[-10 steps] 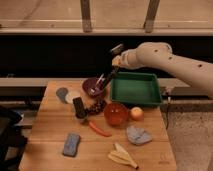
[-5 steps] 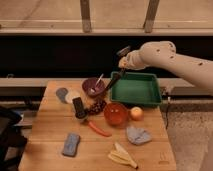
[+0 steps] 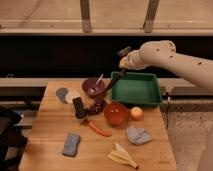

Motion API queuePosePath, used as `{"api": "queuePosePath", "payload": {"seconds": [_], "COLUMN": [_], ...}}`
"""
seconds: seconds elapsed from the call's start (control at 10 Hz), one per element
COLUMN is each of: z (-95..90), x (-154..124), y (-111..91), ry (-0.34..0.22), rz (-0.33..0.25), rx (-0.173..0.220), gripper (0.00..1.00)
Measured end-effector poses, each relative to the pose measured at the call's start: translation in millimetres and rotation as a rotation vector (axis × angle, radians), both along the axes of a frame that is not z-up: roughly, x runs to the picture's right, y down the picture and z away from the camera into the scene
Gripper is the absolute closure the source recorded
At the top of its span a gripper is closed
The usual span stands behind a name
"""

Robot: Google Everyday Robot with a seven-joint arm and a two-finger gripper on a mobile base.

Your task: Place brush in tray

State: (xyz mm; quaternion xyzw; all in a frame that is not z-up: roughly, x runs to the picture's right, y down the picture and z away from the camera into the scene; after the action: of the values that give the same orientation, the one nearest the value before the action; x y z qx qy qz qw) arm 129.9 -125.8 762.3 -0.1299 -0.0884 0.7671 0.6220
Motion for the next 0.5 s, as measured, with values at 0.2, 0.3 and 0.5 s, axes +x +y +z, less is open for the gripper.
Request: {"api": "queuePosePath", "payload": {"seconds": [0.2,0.3,0.5], "z": [22.5,26.5,35.9], "x": [22.2,25.1,27.1], "y": [2.8,2.3,4.3], "ry": [0.029,0.034,0.027], "rz": [0.005,-0.004,-0.044], "rx": [-0.046,-0.058,-0.085], "gripper": [1.0,1.0,1.0]}}
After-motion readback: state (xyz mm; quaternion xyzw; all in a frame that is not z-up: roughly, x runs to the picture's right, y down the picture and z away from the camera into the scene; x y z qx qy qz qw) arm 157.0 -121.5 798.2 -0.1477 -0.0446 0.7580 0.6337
